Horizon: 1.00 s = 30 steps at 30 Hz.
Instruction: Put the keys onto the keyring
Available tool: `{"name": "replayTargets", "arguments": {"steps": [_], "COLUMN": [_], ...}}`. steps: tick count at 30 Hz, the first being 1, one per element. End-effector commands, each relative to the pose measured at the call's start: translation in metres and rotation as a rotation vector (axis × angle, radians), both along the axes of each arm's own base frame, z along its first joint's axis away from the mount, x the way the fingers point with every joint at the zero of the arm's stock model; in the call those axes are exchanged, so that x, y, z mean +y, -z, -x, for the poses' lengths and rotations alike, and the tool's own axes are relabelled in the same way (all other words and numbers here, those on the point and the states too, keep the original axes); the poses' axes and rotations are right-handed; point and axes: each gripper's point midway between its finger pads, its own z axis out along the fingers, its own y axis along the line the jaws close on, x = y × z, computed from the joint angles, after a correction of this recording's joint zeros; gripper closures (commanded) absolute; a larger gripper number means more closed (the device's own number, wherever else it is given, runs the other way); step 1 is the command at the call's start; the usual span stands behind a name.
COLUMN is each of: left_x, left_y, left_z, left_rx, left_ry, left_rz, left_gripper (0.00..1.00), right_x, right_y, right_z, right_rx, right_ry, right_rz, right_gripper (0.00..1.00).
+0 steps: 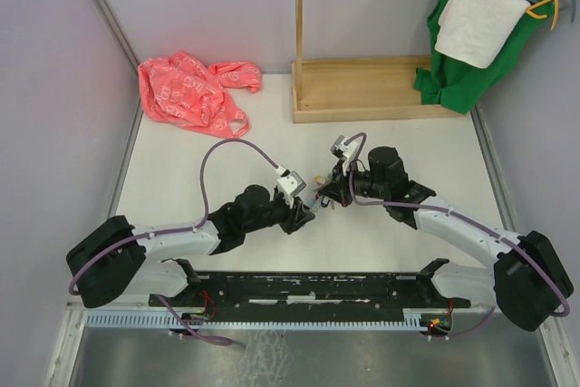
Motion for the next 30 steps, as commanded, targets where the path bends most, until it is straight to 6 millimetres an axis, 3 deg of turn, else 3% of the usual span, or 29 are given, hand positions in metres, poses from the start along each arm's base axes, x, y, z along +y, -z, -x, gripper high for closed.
{"name": "replayTargets", "arguments": {"steps": [1,9,14,21,30], "left_x": [-0.007,-0.011,-0.013,-0.008,0.022], "left_y": [-0.006,-0.012,-0.016,-0.025,-0.054], "left_z": [-0.001,0.002,0.002,0.008,0.011], "left_rx": [-0.072,-0.06,-0.023,-0.021,-0.143], "left_ry": [0.041,0.048,0.023,0.007,0.037], "left_rz": [-0.03,0.004,0.048,0.143,0.267], "left_gripper": [0.85,0.89,0.87,0.68,0.53], "right_x": [0.009,0.025,0.029,0.03,0.032], "right_y": [-0.017,-0.012,-0.025,-0.033,-0.036], "right_z": [-0.014,-0.007,-0.01,-0.006,0.003], "right_rx": [-0.071,-0.138,-0.206,-0.318,-0.398], "right_ry": [0.004,-0.069,-0.051,-0.052,-0.104], "right_rz": [0.01,0.029,-0.05,-0.181,-0.298], "right_gripper": [0.99,0.99,0.99,0.99,0.99]}}
